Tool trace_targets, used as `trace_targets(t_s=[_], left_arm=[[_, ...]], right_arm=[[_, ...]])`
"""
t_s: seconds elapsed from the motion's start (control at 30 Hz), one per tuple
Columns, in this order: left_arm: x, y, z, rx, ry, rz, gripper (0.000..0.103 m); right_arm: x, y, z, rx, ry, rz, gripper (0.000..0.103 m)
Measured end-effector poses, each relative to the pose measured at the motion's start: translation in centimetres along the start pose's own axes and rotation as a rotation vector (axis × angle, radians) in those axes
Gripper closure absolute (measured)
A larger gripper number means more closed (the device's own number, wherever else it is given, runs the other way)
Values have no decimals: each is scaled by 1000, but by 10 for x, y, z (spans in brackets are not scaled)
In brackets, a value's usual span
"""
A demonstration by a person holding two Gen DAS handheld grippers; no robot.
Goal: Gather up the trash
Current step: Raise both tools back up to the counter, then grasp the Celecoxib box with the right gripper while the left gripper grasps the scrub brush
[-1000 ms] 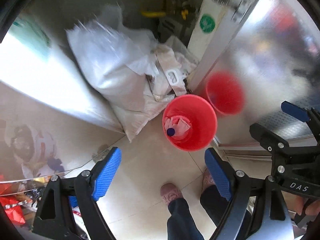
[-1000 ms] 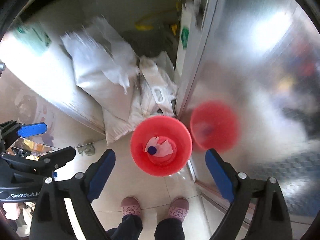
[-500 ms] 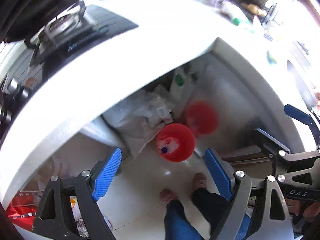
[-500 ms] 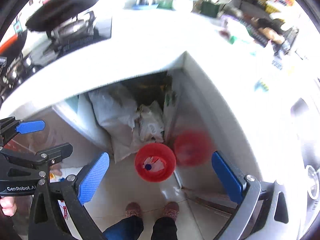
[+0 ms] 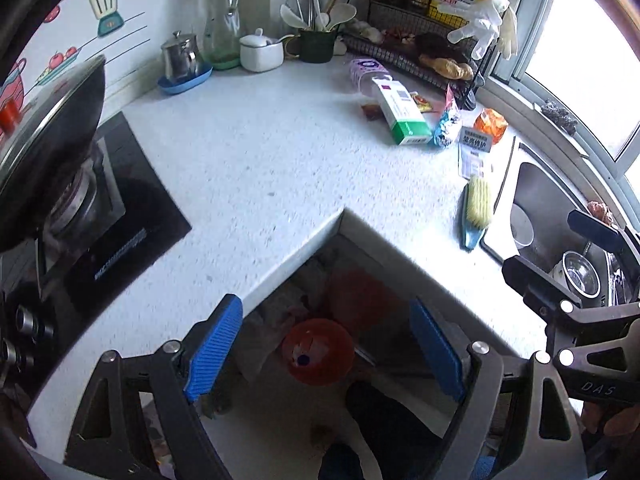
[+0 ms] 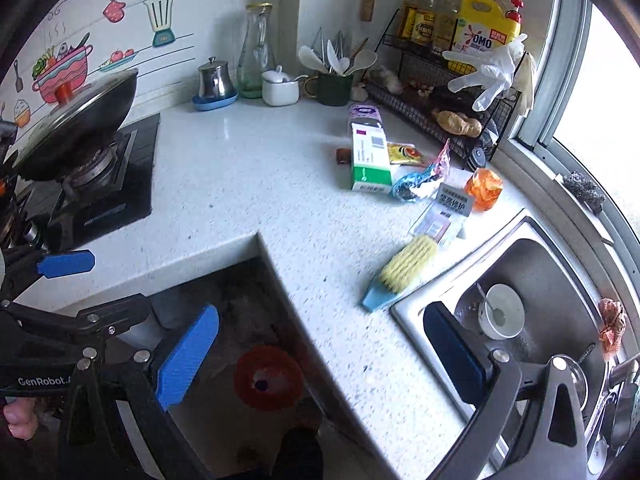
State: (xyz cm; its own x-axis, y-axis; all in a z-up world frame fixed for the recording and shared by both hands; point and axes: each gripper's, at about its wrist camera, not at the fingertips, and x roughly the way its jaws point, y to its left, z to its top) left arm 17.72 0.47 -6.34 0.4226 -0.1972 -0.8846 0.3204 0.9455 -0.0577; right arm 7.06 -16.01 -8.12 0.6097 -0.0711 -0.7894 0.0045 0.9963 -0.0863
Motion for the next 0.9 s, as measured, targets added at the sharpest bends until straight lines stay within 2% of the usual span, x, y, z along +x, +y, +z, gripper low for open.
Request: trace_targets(t_s=[0.23,0.43,0.63,0.9], left_arm=[[33,-9,91,14,-25,13,19],[73,-3,151,-11,11,46,19],[118,3,185,-32,62,77,19],[170,18,203,-62,124,116,19]], right_arm=[[38,-35,60,24,-4,20,1],[84,-56,110,18,20,69,1],[133,-66,137,6,71,119,1],[193,-65,152,-13,182,214,1]])
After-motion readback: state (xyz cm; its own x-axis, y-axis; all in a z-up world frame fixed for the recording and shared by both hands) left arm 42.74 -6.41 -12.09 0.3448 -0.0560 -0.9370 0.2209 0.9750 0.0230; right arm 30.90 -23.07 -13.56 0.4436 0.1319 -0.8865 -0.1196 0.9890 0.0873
